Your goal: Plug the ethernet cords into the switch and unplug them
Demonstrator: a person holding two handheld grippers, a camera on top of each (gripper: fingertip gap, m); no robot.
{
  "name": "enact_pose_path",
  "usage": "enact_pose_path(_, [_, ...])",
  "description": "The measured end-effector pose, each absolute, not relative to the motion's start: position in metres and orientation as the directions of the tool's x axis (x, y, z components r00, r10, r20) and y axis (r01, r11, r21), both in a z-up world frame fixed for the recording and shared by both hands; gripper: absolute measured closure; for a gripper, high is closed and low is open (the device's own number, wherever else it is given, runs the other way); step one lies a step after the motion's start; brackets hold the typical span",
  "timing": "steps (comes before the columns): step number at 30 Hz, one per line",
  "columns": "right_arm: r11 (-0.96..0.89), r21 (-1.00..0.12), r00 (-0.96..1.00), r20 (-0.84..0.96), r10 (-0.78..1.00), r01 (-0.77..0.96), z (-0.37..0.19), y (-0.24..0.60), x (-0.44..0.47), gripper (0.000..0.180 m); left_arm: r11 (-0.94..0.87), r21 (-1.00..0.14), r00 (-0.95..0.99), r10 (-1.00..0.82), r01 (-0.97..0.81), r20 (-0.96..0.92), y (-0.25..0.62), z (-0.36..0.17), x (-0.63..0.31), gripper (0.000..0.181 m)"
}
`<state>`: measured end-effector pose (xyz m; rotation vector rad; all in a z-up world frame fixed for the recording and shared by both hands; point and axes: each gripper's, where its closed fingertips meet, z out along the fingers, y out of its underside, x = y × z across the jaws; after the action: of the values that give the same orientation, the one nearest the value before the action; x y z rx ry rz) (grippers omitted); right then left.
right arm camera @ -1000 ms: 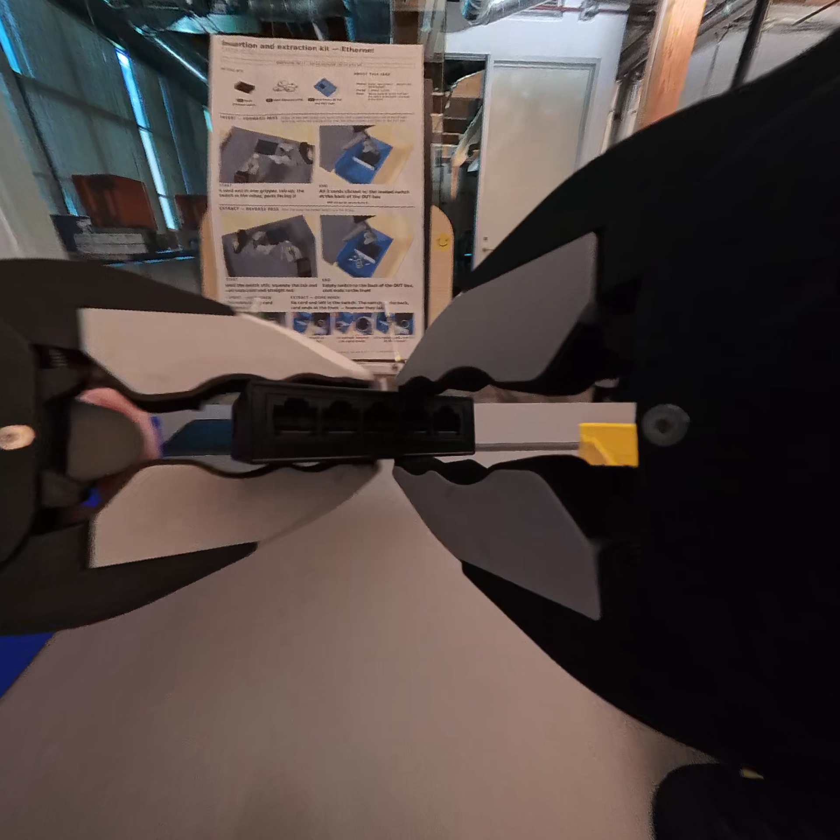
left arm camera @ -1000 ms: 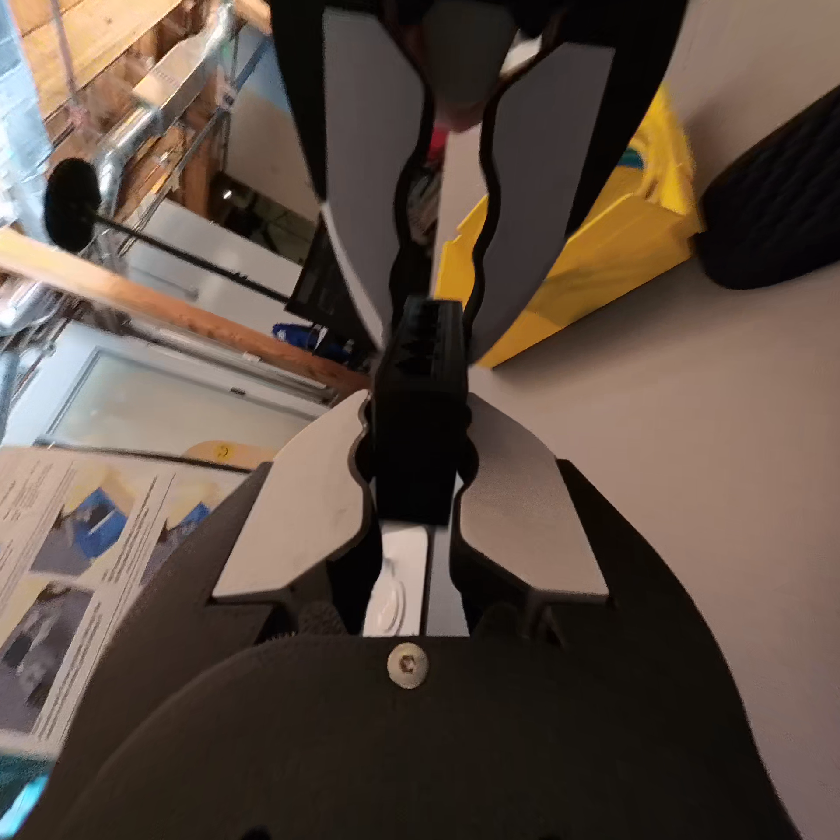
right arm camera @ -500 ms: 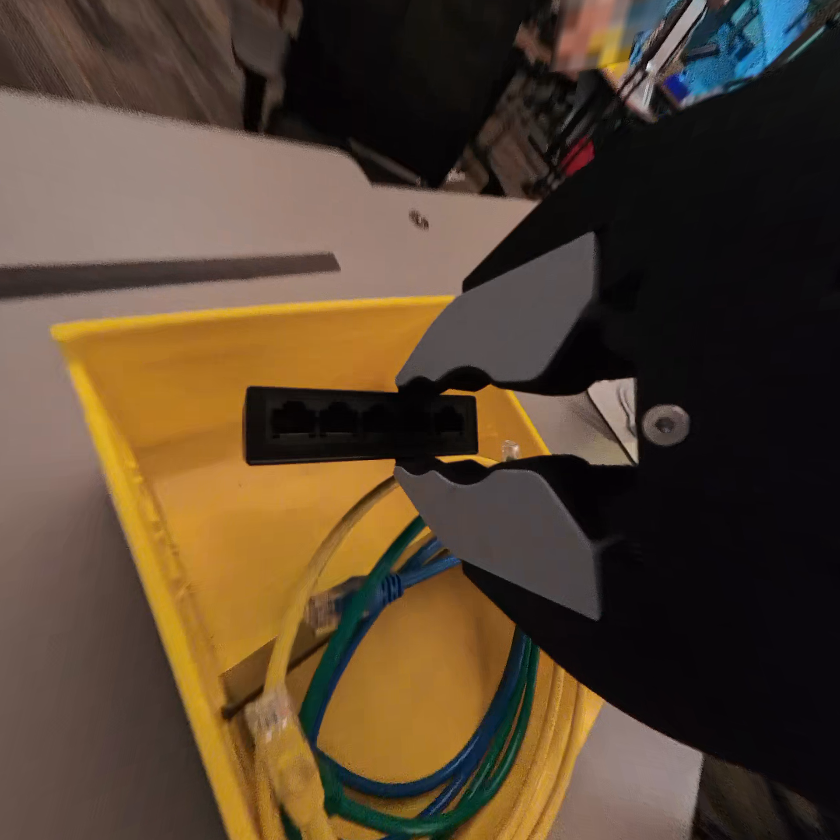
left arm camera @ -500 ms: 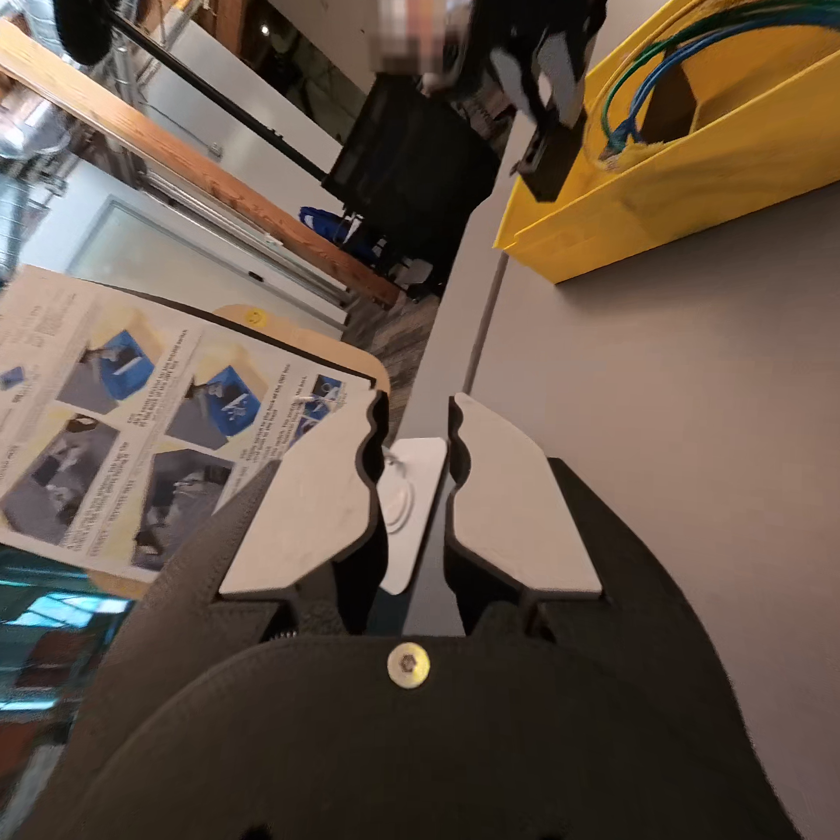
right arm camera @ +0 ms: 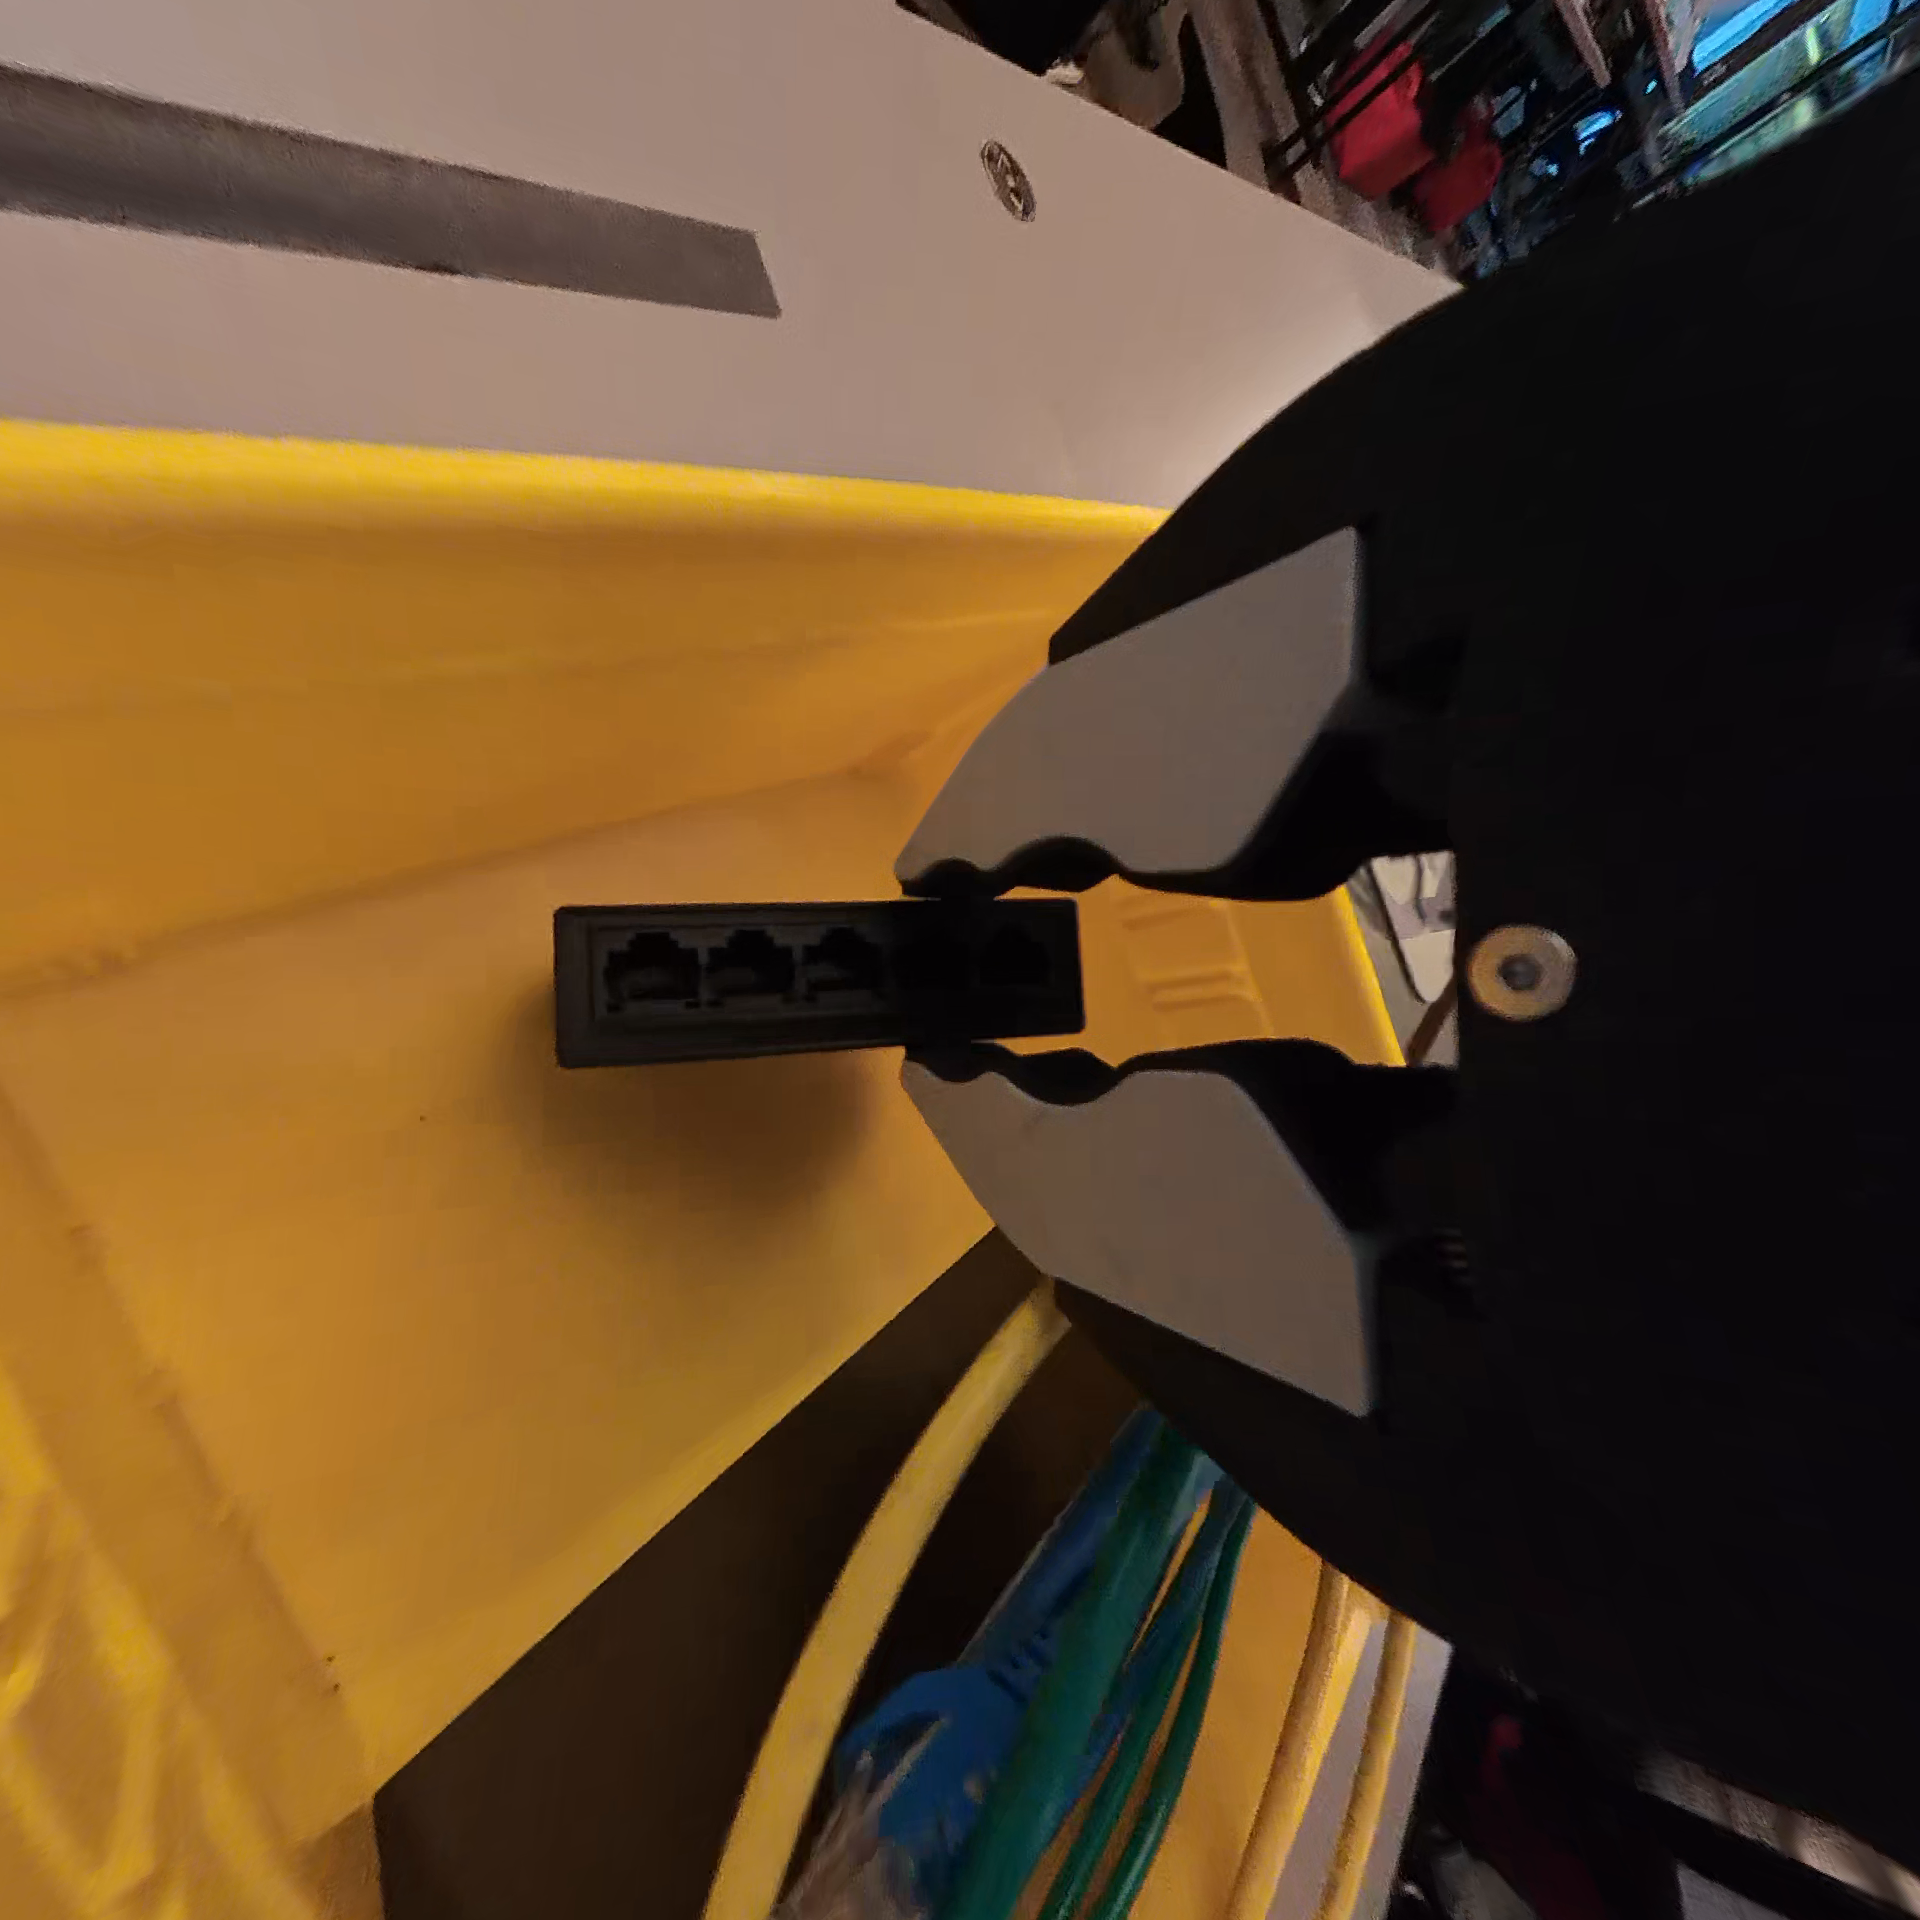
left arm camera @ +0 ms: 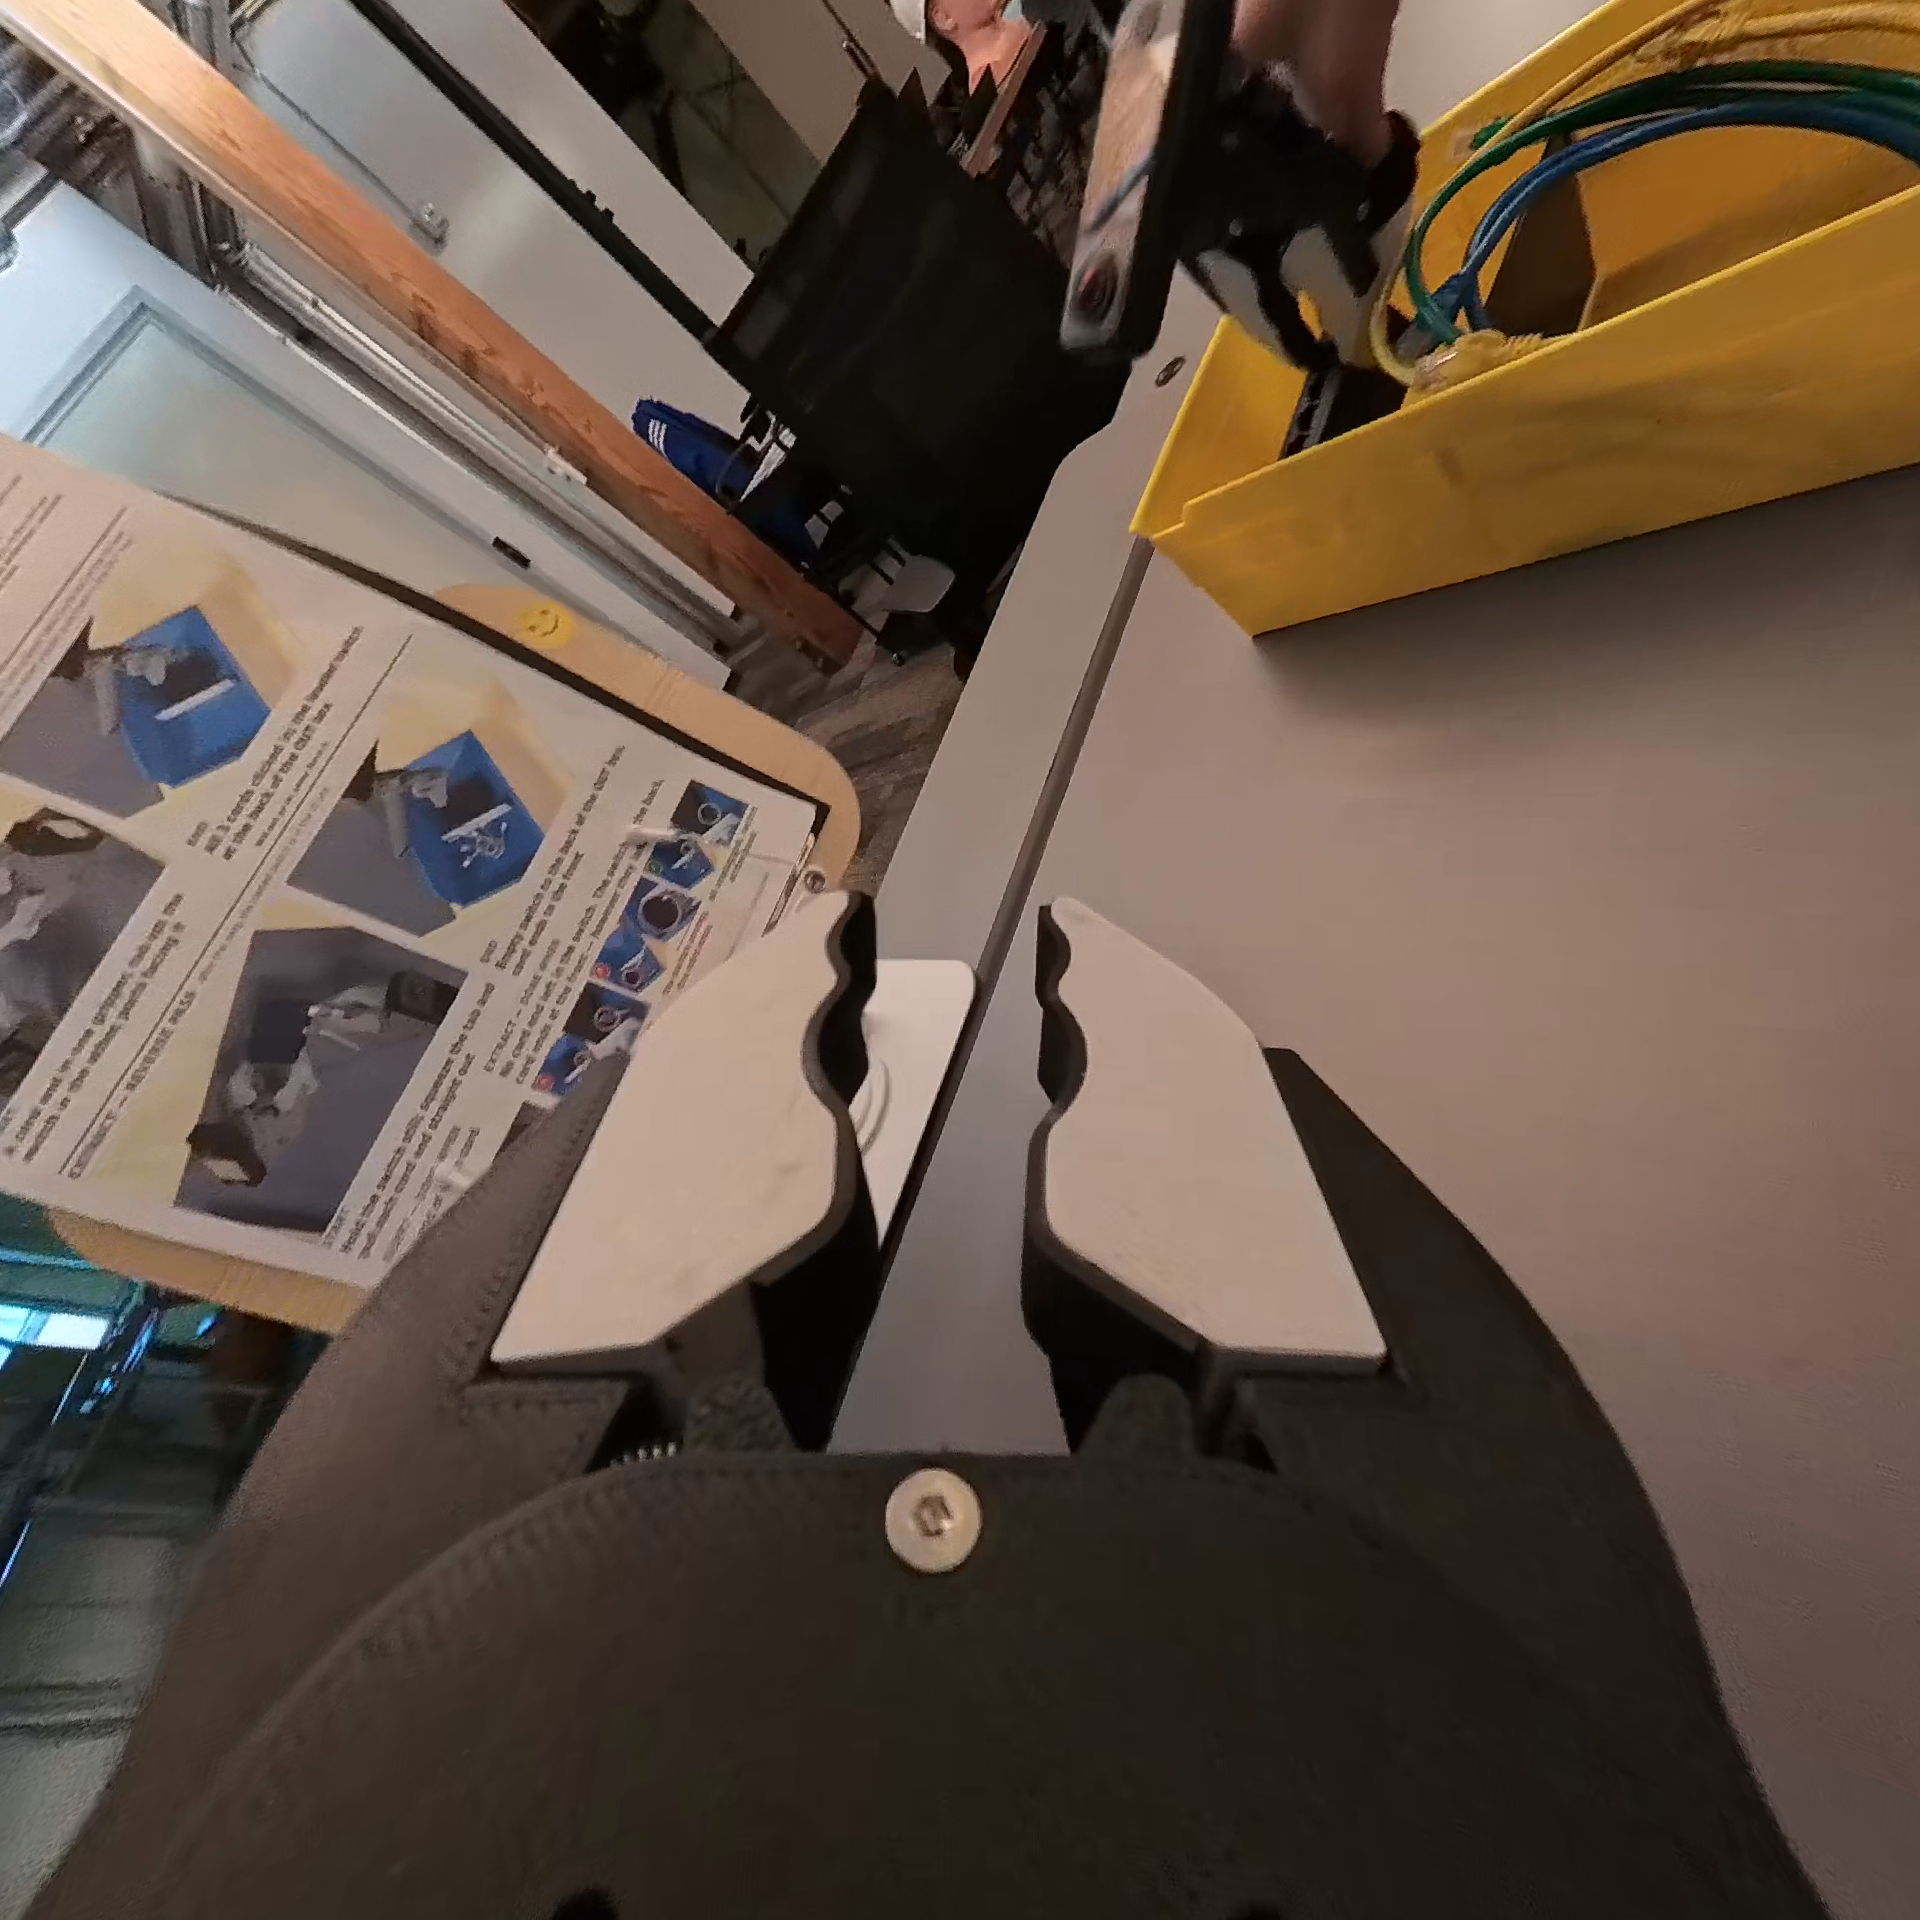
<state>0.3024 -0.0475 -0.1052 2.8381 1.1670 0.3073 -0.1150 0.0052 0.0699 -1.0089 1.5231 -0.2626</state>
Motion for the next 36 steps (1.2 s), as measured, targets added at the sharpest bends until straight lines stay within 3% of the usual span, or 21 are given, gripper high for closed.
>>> enact_pose_path(4, [-0.757, -0.048, 0.716, 0.367, 0.594, 0.652, -0.059, -0.042, 0.314, 0.154, 0.529, -0.72, 0.182, -0.735, -0.448, -0.654, 0.019, 0.085, -0.141, 0.146])
enact_pose_path(7, [-0.782, -0.359, 0.816, 0.489, 0.307, 0.509, 0.002, -0.049, 0.321, 0.149, 0.432, -0.807, 0.306, -0.767, -0.403, -0.564, 0.032, 0.11, -0.175, 0.139])
enact_pose_path(9, [-0.789, -0.548, 0.909, 0.414, 0.034, 0.279, 0.03, -0.079, 0.327, 0.139, 0.346, -0.862, 0.432, -0.757, -0.371, -0.49, 0.047, 0.128, -0.208, 0.136])
enact_pose_path(11, [-0.77, -0.637, 0.955, 0.24, -0.172, 0.021, 0.029, -0.122, 0.325, 0.13, 0.238, -0.908, 0.575, -0.711, -0.345, -0.405, 0.066, 0.139, -0.25, 0.131])
enact_pose_path(14, [-0.717, -0.626, 0.909, 0.03, -0.416, -0.307, 0.0, -0.175, 0.33, 0.135, 0.079, -0.962, 0.751, -0.609, -0.261, -0.254, 0.086, 0.146, -0.312, 0.119])
enact_pose_path(17, [-0.711, -0.565, 0.888, -0.091, -0.451, -0.419, -0.026, -0.181, 0.338, 0.147, -0.056, -0.981, 0.869, -0.475, -0.187, -0.139, 0.097, 0.14, -0.368, 0.108])
enact_pose_path(24, [-0.822, -0.344, 0.891, -0.151, -0.429, -0.454, -0.086, -0.188, 0.343, 0.154, -0.328, -0.94, 0.977, -0.213, -0.092, -0.022, 0.115, 0.093, -0.457, 0.103])
enact_pose_path(28, [-0.842, -0.3, 0.89, -0.238, -0.389, -0.449, -0.101, -0.178, 0.333, 0.174, -0.46, -0.887, 0.994, -0.113, -0.039, 0.014, 0.133, 0.054, -0.488, 0.094])
enact_pose_path(33, [-0.861, -0.288, 0.905, -0.209, -0.37, -0.419, -0.105, -0.169, 0.332, 0.174, -0.679, -0.731, 0.997, -0.075, -0.061, -0.013, 0.148, -0.017, -0.511, 0.089])
enact_pose_path(36, [-0.849, -0.278, 0.885, -0.271, -0.378, -0.448, -0.105, -0.154, 0.324, 0.172, -0.768, -0.64, 0.995, -0.053, 0.011, 0.08, 0.149, -0.044, -0.517, 0.091])
